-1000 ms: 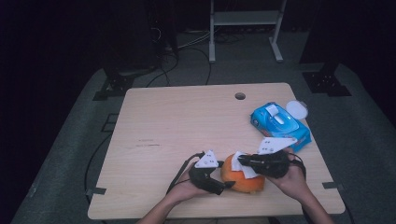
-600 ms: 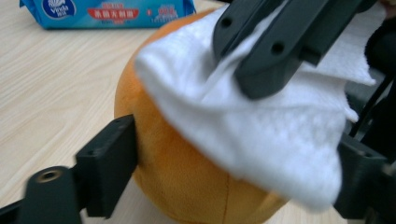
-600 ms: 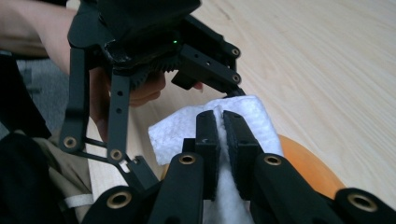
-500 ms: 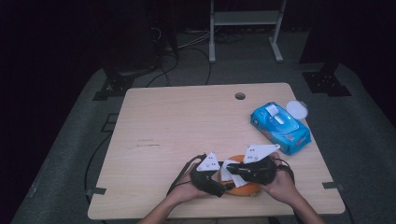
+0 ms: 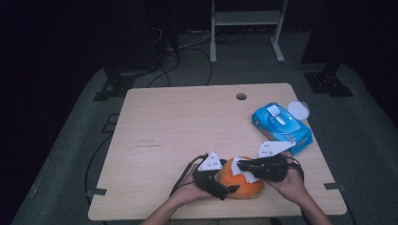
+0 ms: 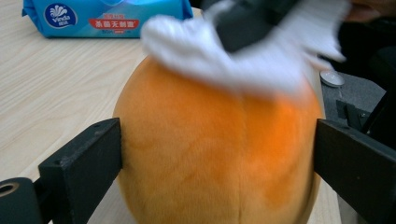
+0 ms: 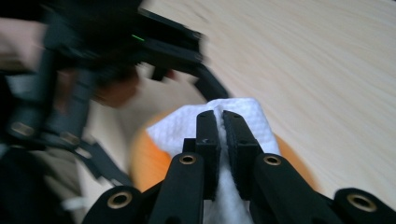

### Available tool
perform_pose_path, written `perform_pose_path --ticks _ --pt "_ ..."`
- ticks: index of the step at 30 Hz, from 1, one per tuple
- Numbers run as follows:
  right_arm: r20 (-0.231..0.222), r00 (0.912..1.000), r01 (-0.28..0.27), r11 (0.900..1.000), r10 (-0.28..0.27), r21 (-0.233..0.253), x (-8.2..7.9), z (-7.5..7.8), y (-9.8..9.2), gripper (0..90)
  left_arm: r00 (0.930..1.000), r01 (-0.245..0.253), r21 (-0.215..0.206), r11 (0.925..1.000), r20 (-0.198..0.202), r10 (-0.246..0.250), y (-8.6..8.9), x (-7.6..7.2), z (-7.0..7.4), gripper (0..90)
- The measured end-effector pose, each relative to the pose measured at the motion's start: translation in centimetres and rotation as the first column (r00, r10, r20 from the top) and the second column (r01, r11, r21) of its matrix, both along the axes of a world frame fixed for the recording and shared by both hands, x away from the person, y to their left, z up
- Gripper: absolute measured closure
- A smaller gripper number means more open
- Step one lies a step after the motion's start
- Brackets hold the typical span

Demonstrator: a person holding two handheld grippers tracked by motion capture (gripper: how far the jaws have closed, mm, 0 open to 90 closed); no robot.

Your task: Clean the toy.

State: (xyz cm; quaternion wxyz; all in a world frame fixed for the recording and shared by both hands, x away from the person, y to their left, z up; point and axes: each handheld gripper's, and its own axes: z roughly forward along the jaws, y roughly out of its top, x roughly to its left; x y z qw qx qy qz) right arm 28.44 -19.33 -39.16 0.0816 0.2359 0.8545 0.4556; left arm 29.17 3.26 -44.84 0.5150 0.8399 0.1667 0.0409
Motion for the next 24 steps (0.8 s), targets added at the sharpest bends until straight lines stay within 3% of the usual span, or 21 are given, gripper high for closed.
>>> perform_pose_path --ticks 2,4,6,9,11,14,18,22,24 --pt "-0.017 0.9986 -0.05 0.999 0.051 0.016 -0.5 -0.1 1.2 84.6 1.0 0.002 0.002 1.0 0.004 -0.002 -0.2 -0.1 0.0 3.4" --pt "-0.011 0.9968 -0.079 0.997 0.079 -0.015 -0.9 -0.5 2.4 84.6 0.9997 -0.005 0.035 0.9994 0.025 0.004 -0.2 -0.3 0.0 12.0" --pt "0.009 0.9969 -0.077 0.996 0.078 -0.039 -0.9 -0.5 2.7 84.6 0.9994 -0.017 0.042 0.999 0.032 0.016 0.1 -0.3 0.2 21.1" --pt "0.019 0.9988 -0.045 0.999 0.045 -0.016 -0.5 0.1 1.9 84.9 0.9976 -0.026 0.05 0.9984 0.065 0.023 0.4 -0.3 1.0 27.9" --pt "0.035 0.9993 -0.012 1.0 0.012 -0.01 -0.3 0.4 1.0 84.9 0.9955 -0.039 0.066 0.997 0.088 0.033 0.7 -0.2 1.3 28.1" --pt "0.032 0.9984 0.048 0.999 -0.047 -0.015 0.5 0.3 -0.7 84.9 0.9949 -0.064 0.069 0.9955 0.082 0.058 1.8 0.4 1.3 27.7" --pt "-0.022 0.9954 0.093 0.996 -0.093 0.012 1.4 -0.7 -2.2 84.9 0.9954 -0.066 0.063 0.9958 0.074 0.061 2.7 1.0 1.2 25.7" --pt "-0.017 0.9975 0.069 0.997 -0.069 0.02 1.1 -0.6 -1.2 84.8 0.9961 -0.041 0.051 0.9979 0.08 0.036 2.3 0.9 1.2 15.7" --pt "-0.005 0.9996 0.028 0.999 -0.028 0.021 0.6 -0.3 0.2 84.8 0.9961 -0.036 0.029 0.9989 0.082 0.033 2.2 0.7 1.4 12.4"
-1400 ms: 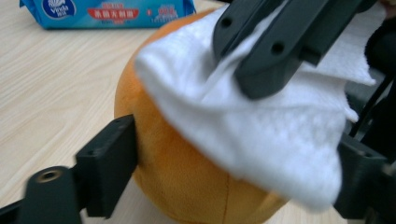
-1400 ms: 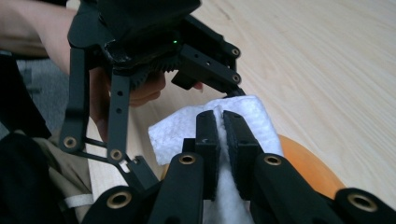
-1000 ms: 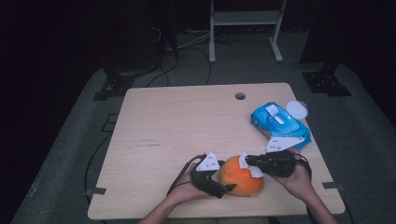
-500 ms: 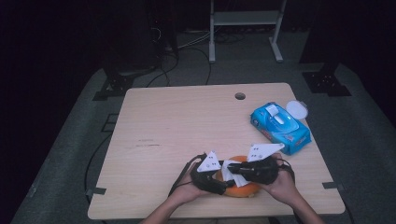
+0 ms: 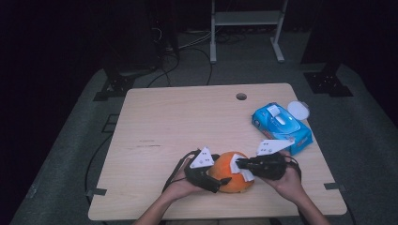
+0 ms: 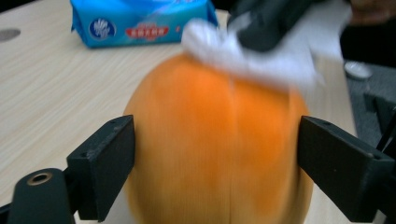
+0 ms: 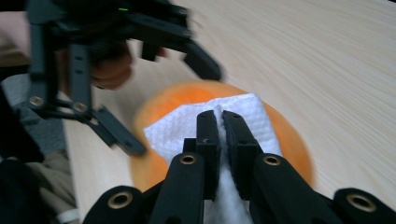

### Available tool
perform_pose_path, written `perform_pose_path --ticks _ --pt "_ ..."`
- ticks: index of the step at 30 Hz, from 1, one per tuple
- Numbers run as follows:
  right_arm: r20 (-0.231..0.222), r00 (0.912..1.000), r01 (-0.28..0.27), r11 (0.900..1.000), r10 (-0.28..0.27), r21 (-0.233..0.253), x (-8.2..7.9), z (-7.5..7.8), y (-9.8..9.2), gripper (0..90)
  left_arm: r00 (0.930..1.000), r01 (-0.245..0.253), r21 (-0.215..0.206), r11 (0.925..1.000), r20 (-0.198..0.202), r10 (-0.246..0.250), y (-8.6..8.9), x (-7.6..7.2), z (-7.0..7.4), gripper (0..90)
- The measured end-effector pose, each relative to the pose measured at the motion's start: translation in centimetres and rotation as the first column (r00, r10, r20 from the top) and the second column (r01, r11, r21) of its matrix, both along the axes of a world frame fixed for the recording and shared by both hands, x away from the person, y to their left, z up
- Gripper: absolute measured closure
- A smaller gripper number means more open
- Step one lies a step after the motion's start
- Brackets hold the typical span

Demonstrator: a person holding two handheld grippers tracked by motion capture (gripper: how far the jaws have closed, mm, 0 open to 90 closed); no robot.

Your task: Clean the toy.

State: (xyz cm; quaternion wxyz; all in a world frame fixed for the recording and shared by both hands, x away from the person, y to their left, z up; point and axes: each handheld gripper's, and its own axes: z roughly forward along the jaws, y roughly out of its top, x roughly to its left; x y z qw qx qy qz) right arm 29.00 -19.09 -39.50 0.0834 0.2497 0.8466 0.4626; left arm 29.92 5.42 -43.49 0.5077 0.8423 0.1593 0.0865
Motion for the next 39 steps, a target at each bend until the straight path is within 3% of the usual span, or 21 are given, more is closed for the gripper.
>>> perform_pose_path --ticks 4,7,14,16,19,21,22,25,33,39 --pt "0.024 0.9987 -0.044 0.999 0.045 -0.023 -0.6 0.2 1.8 84.7 0.9999 0.008 0.019 0.9998 -0.008 -0.008 0.4 0.1 -0.1 17.2" --pt "0.015 0.9989 -0.044 0.999 0.044 -0.018 -0.2 0.0 1.4 84.9 0.9998 0.01 0.041 0.9991 -0.017 -0.009 0.8 0.3 -0.2 23.8" --pt "-0.031 0.9975 0.064 0.998 -0.064 -0.005 1.1 -1.2 -2.1 84.9 0.9984 0.004 0.03 0.9996 -0.057 -0.002 1.7 1.1 -0.6 24.9" --pt "-0.038 0.9966 0.074 0.997 -0.074 0.003 1.1 -1.2 -2.3 84.9 0.9989 -0.001 0.025 0.9997 -0.048 0.002 1.6 1.1 -0.3 20.3" --pt "-0.026 0.998 0.058 0.998 -0.058 0.01 0.8 -0.9 -1.4 84.8 0.9996 -0.001 -0.02 0.9998 -0.029 0.001 1.2 0.9 0.2 11.7" --pt "-0.012 0.9994 0.034 0.999 -0.034 0.019 0.5 -0.5 -0.5 84.8 0.9998 0.008 0.0 1.0 -0.016 -0.008 0.9 0.7 0.1 12.3" --pt "-0.002 0.9996 0.03 0.999 -0.03 0.011 0.4 -0.4 -0.2 84.8 0.9998 0.014 0.013 0.9998 -0.011 -0.014 1.0 0.6 0.0 17.1" --pt "-0.009 0.9996 0.026 1.0 -0.026 0.01 0.6 -0.6 -0.2 84.8 0.9993 0.012 0.023 0.9997 -0.037 -0.011 1.5 1.0 -0.2 24.3" --pt "-0.092 0.9927 0.079 0.997 -0.079 -0.004 1.7 -2.3 -2.6 84.8 0.9963 0.01 -0.007 0.9999 -0.085 -0.01 2.9 1.9 -1.0 25.6" --pt "-0.062 0.9977 0.03 0.999 -0.027 0.034 1.2 -1.1 -1.4 84.8 0.9966 0.015 -0.011 0.9998 -0.08 -0.015 2.8 1.9 -1.2 25.2"
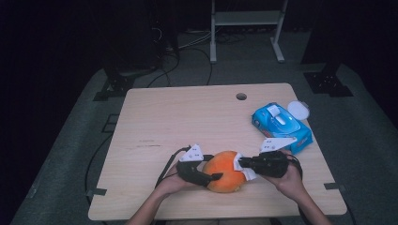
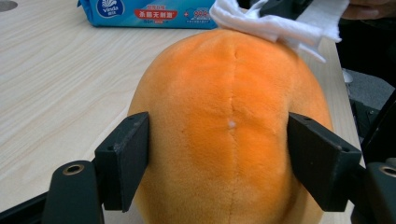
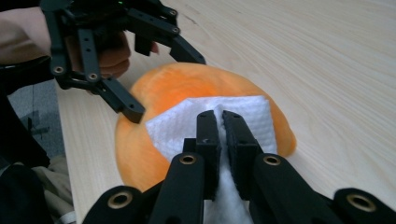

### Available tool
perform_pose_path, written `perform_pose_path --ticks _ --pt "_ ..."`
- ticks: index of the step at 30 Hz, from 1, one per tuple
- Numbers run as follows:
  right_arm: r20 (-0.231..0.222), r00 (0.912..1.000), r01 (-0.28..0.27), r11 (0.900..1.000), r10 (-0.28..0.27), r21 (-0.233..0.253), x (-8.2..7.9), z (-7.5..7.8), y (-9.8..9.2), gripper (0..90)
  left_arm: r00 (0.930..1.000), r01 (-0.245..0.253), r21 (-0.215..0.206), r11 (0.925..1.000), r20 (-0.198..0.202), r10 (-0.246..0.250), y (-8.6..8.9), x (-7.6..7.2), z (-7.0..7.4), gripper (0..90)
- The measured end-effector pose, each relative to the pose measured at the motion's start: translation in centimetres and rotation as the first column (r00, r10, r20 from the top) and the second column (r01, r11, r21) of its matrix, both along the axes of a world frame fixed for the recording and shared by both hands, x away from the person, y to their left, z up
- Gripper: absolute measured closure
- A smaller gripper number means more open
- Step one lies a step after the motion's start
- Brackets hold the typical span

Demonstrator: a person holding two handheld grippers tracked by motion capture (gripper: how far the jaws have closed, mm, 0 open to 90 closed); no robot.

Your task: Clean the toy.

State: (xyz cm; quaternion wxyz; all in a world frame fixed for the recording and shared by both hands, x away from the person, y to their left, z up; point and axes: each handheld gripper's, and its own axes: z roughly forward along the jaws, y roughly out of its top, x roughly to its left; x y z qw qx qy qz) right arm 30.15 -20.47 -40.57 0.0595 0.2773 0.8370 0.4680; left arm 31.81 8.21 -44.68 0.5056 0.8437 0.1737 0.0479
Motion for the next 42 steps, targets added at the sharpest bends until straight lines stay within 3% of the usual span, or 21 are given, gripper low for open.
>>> perform_pose_path --ticks 2,8,15,19,22,24,31,36,39,42 --pt "0.001 1.0 -0.004 1.0 0.004 -0.006 0.0 -0.1 0.2 84.8 1.0 0.003 -0.001 1.0 0.003 -0.003 0.1 0.0 0.0 25.2" --pt "-0.062 0.9975 0.031 0.999 -0.032 -0.025 0.8 -1.5 -1.4 84.8 1.0 0.003 -0.01 0.9999 -0.007 -0.004 0.0 0.0 0.0 24.7" --pt "-0.052 0.9975 0.049 0.999 -0.049 0.008 1.5 -1.0 -0.7 84.8 0.9982 0.049 0.029 0.9984 0.033 -0.05 -0.9 -0.8 0.3 21.8" --pt "-0.075 0.9958 0.054 0.998 -0.052 0.021 1.8 -1.4 -1.2 84.7 0.9987 0.027 0.026 0.9993 0.042 -0.028 -0.8 -0.7 0.4 21.8" --pt "-0.102 0.9928 0.063 0.998 -0.062 0.005 1.8 -1.9 -1.8 84.7 0.9998 -0.005 0.015 0.9999 0.019 0.005 -0.6 -0.4 0.4 21.3" --pt "-0.119 0.991 0.061 0.998 -0.06 0.009 1.7 -2.2 -2.0 84.7 0.9999 0.0 0.016 0.9999 0.013 0.0 -0.5 -0.4 0.3 20.9" --pt "-0.078 0.9956 0.054 0.998 -0.052 0.034 1.7 -1.1 -1.0 84.7 0.9962 0.05 0.057 0.9971 0.068 -0.054 -1.5 -1.3 0.6 20.4" --pt "-0.1 0.9931 0.064 0.998 -0.061 0.026 1.8 -1.7 -1.7 84.7 0.9995 -0.018 0.028 0.9995 0.028 0.017 -1.0 -0.5 0.6 20.1" --pt "-0.111 0.992 0.062 0.998 -0.059 0.024 1.6 -1.9 -2.0 84.7 0.9998 -0.019 0.022 0.9996 0.003 0.019 -0.8 -0.3 0.5 20.1" --pt "-0.086 0.9952 0.05 0.998 -0.047 0.039 1.3 -1.2 -1.6 84.7 0.9995 0.016 0.051 0.9986 0.027 -0.017 -1.5 -1.0 0.6 19.9"
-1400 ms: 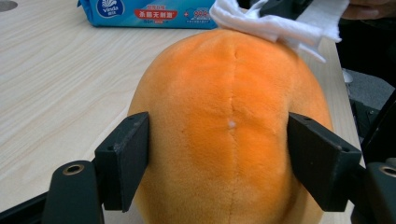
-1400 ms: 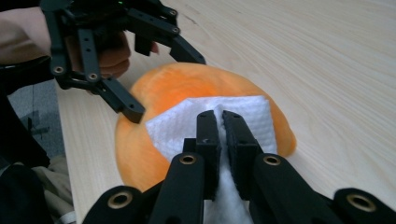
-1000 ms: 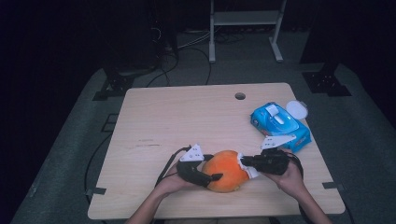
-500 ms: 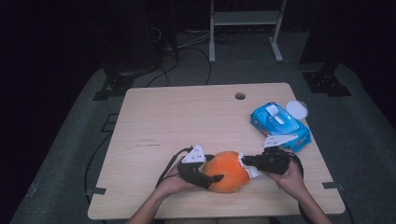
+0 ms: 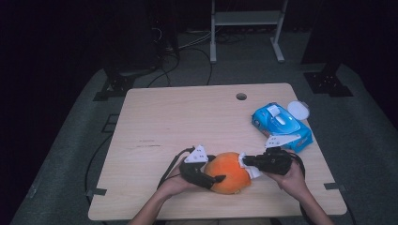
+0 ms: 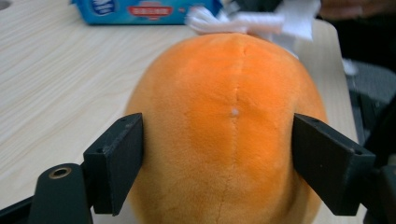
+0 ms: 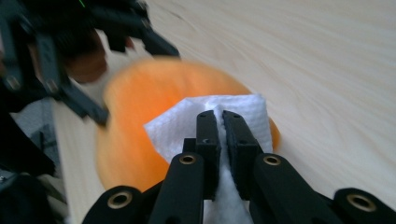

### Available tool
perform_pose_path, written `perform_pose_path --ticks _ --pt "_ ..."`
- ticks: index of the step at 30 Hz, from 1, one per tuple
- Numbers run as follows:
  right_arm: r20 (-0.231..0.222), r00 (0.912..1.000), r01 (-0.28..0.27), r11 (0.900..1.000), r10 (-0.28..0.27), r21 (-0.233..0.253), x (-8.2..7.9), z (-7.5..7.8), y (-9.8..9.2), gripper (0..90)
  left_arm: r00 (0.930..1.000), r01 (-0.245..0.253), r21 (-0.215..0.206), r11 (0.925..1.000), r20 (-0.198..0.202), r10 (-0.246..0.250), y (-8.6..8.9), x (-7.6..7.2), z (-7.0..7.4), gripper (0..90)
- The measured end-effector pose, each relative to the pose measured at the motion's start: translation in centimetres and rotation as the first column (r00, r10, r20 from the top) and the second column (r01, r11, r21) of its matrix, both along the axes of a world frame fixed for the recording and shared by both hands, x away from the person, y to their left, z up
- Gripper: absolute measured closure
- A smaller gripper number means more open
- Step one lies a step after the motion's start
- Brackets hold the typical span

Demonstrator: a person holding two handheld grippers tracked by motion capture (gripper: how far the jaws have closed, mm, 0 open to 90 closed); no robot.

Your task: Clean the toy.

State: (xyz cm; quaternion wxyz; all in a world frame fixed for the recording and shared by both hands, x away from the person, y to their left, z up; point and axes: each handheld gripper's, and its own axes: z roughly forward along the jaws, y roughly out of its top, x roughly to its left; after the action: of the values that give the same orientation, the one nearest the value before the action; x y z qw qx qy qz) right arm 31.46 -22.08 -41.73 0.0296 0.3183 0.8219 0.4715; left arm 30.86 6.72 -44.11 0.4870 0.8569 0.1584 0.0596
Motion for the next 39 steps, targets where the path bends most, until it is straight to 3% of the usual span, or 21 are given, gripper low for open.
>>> perform_pose_path --ticks 3,5,10,15,17,19,21,22,26,29,32,36,39 --pt "0.039 0.9988 -0.029 1.0 0.029 0.008 -0.5 1.0 1.2 84.6 0.9988 0.019 0.032 0.9993 0.044 -0.02 -0.7 -0.8 0.3 19.7" --pt "0.051 0.998 -0.037 0.999 0.037 -0.008 -0.6 1.1 1.6 84.6 0.9989 0.021 0.03 0.9993 0.042 -0.022 -0.6 -0.7 0.3 19.6" --pt "0.022 0.9997 -0.01 1.0 0.01 -0.004 -0.3 0.3 0.5 84.6 0.9999 -0.013 -0.004 0.9999 0.006 0.013 -0.1 -0.1 0.2 19.4" --pt "0.037 0.9993 -0.011 1.0 0.011 0.003 -0.6 0.7 0.8 84.6 0.9991 -0.012 0.021 0.9997 0.041 0.011 -1.1 -0.7 0.4 17.6" --pt "0.076 0.9955 -0.058 0.998 0.058 -0.003 -1.3 1.6 2.5 84.4 0.9981 -0.004 0.038 0.9993 0.062 0.001 -1.3 -1.0 0.6 16.6" --pt "0.092 0.9931 -0.069 0.997 0.073 -0.039 -1.5 1.6 3.2 84.2 0.999 0.009 0.022 0.9997 0.044 -0.01 -0.9 -0.8 0.7 14.2" --pt "0.085 0.9934 -0.072 0.996 0.076 -0.048 -1.5 1.2 3.2 84.3 0.9999 0.011 -0.042 0.9991 -0.003 -0.011 -0.2 -0.4 0.7 10.6" --pt "0.08 0.9944 -0.066 0.997 0.069 -0.045 -1.4 1.1 2.9 84.3 0.9998 -0.003 -0.053 0.9986 -0.02 0.002 0.1 -0.2 0.6 8.8" --pt "0.055 0.9981 -0.026 0.999 0.027 -0.019 -0.7 0.8 1.1 84.3 0.9978 -0.004 -0.034 0.9994 -0.066 0.002 0.2 0.4 -0.5 4.5" --pt "0.046 0.9988 -0.014 1.0 0.014 -0.018 -0.5 0.7 1.0 84.4 0.9987 0.003 -0.012 0.9999 -0.052 -0.003 -0.5 0.2 -0.9 11.6" --pt "0.079 0.9965 -0.026 0.999 0.028 -0.028 -1.0 1.3 2.0 84.6 0.9993 -0.013 0.007 0.9999 -0.034 0.013 -0.6 -0.1 -0.3 20.4" --pt "0.114 0.9911 -0.066 0.997 0.069 -0.025 -1.8 2.1 3.6 84.5 0.9999 -0.015 0.028 0.9995 -0.006 0.015 -0.8 -0.6 0.2 23.3" --pt "0.128 0.9886 -0.075 0.996 0.08 -0.044 -2.0 2.3 3.9 84.5 0.9999 -0.012 0.018 0.9998 -0.005 0.012 -0.7 -0.6 0.2 25.3"
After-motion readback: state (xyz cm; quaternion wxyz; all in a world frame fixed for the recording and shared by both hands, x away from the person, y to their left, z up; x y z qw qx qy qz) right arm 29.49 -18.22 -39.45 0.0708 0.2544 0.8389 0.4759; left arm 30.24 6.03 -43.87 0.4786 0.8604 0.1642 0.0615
